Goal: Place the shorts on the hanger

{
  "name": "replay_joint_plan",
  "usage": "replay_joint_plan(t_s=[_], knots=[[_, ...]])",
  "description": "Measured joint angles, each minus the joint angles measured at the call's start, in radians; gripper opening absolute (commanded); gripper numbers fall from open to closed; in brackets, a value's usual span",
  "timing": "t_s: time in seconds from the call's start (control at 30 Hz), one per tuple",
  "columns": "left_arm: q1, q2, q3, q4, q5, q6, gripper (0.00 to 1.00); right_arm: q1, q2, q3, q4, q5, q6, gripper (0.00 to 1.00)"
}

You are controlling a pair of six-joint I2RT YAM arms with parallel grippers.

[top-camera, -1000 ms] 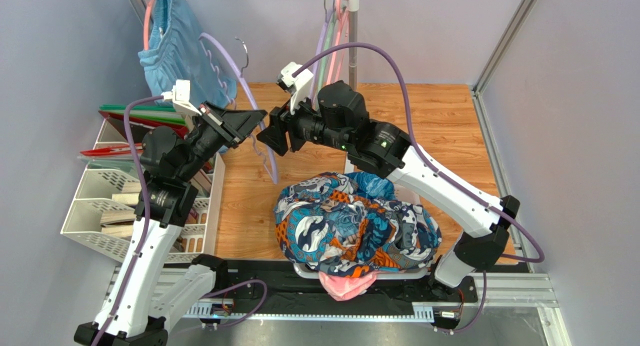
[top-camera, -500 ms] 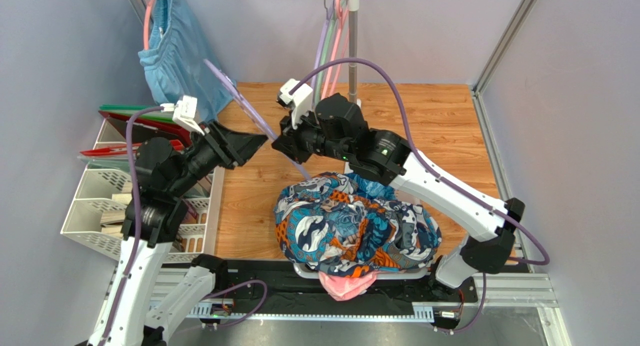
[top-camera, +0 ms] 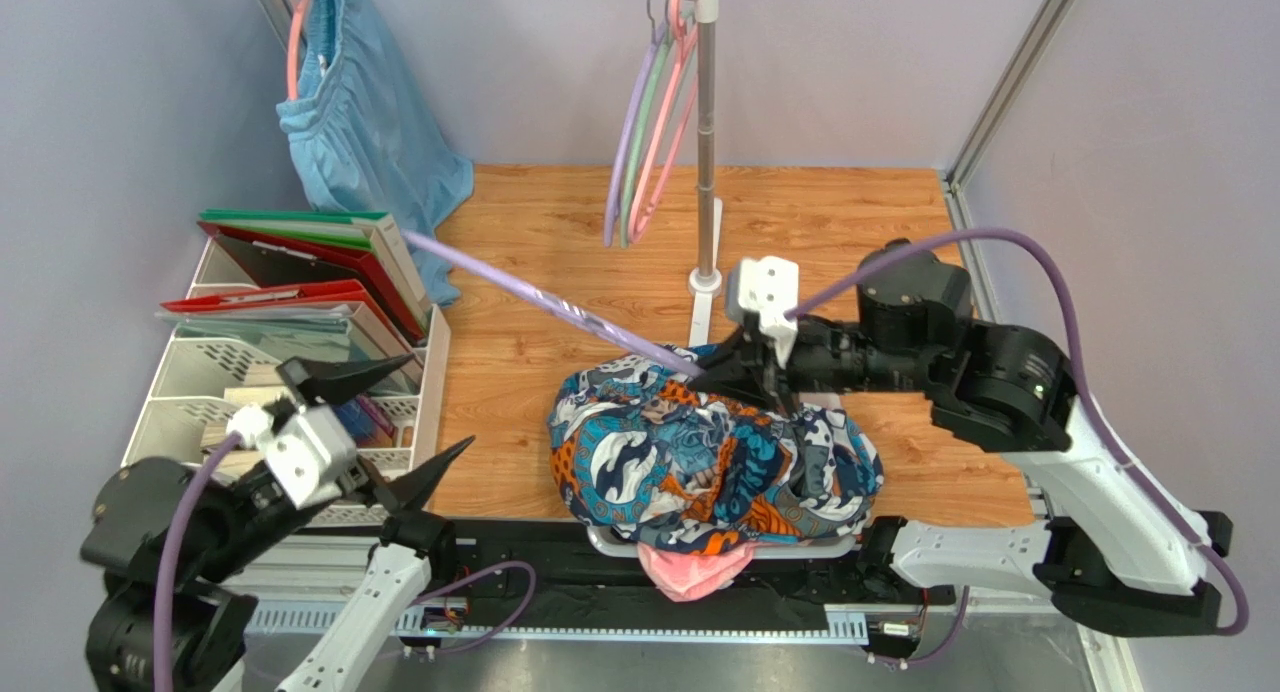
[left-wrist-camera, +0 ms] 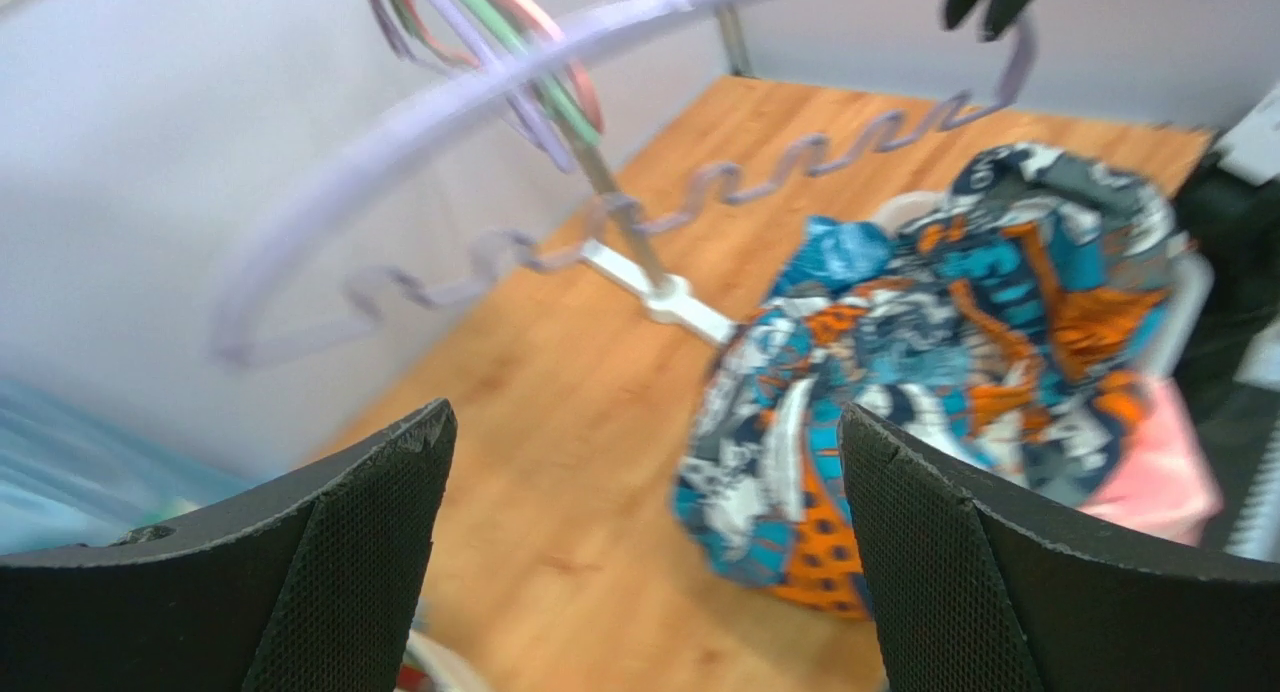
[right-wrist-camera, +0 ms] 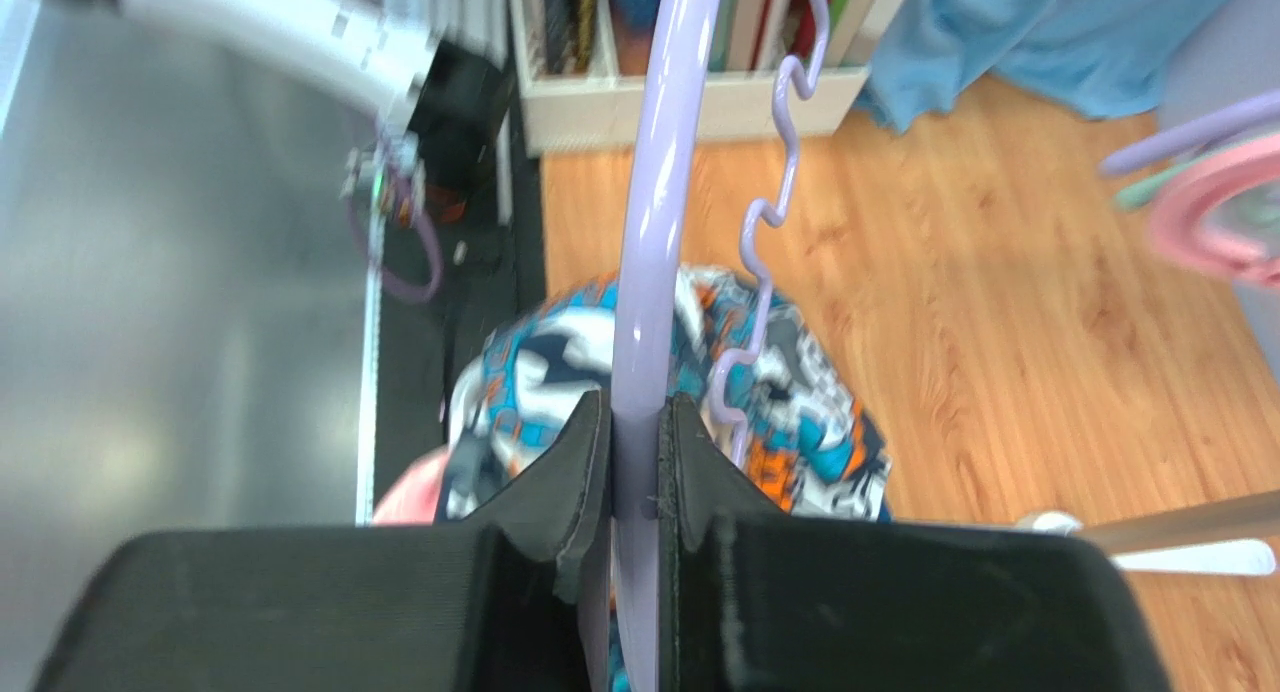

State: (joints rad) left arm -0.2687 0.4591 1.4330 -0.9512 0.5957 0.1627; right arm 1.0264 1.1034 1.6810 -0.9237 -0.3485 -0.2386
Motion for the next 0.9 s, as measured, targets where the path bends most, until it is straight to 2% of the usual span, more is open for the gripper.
replay_joint_plan(t_s=[0.2, 0.37, 0.5, 0.6, 0.7, 0.9], knots=[[0.0, 0.017, 0.118, -0.125, 0.047, 0.419, 0.94, 0.0, -0.069, -0.025, -0.267, -0.082, -0.191, 0.0], [0.0, 0.086, 0.093, -0.183, 0.142, 0.589, 0.89, 0.0, -0.072, -0.024, -0.393, -0.1, -0.271, 0.0], [0.0, 0.183, 0.041, -0.212, 0.208, 0.66, 0.83, 0.0, -0.078, -0.023, -0.436, -0.108, -0.296, 0.0], [0.0, 0.27, 0.034, -0.231, 0.265, 0.693, 0.83, -0.002, -0.083, -0.021, -0.451, -0.11, -0.308, 0.0], [-0.008, 0.305, 0.034, -0.243, 0.303, 0.709, 0.76, -0.002, -0.087, -0.021, -0.457, -0.11, -0.312, 0.0], [-0.094, 0.312, 0.032, -0.284, 0.328, 0.751, 0.74, -0.003, -0.09, -0.021, -0.46, -0.109, -0.313, 0.0]])
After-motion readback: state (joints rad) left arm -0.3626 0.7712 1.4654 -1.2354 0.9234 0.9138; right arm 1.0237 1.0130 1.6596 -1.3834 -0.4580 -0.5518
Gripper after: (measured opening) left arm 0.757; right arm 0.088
